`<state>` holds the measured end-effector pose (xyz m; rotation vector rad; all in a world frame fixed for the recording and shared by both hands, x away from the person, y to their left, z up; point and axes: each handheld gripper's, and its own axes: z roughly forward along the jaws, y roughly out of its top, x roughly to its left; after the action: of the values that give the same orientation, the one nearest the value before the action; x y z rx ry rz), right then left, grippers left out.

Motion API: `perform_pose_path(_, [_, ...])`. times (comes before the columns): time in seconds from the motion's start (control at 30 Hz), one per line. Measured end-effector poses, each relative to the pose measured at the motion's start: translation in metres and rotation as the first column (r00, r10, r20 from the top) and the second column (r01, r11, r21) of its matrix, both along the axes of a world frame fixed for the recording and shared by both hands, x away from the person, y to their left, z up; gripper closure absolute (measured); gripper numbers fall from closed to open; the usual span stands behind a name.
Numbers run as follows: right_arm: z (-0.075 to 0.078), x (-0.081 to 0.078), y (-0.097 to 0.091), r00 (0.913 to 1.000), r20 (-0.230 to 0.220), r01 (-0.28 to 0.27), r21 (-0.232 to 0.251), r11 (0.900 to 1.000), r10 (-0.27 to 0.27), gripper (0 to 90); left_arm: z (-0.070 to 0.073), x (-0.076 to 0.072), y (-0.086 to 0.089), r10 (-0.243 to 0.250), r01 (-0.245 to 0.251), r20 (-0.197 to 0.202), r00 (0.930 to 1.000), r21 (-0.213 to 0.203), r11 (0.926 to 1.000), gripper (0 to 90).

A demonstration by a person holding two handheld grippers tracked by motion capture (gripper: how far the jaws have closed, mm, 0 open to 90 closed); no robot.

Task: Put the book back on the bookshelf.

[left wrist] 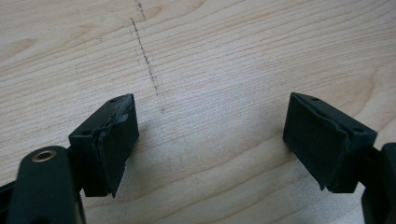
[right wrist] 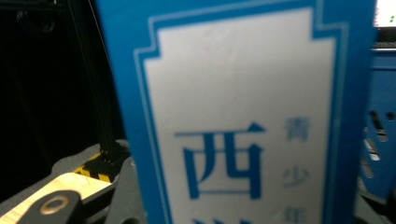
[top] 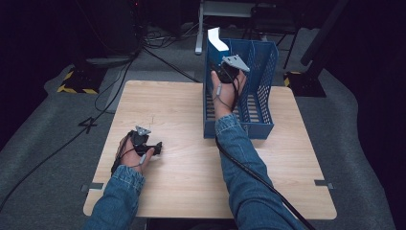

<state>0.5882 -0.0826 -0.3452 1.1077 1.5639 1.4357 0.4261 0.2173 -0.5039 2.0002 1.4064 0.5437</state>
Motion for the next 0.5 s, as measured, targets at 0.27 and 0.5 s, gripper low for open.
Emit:
perform_pose_path(0.27, [-0.021, 0.009, 0.009, 0.9926, -0.121, 0.008, -0.011, 0.9999, -0.009, 59.0, 0.000, 0.000, 0.000, -0.001, 0.001, 0.001, 1.0000, -0.001, 1.0000, 18.5])
perform_pose_path(0.5, [-0.041, 0.012, 0.008, 0.9911, -0.133, 0.008, -0.014, 0.9999, -0.009, 59.1, 0.000, 0.000, 0.000, -0.001, 0.001, 0.001, 1.0000, -0.002, 1.0000, 18.5])
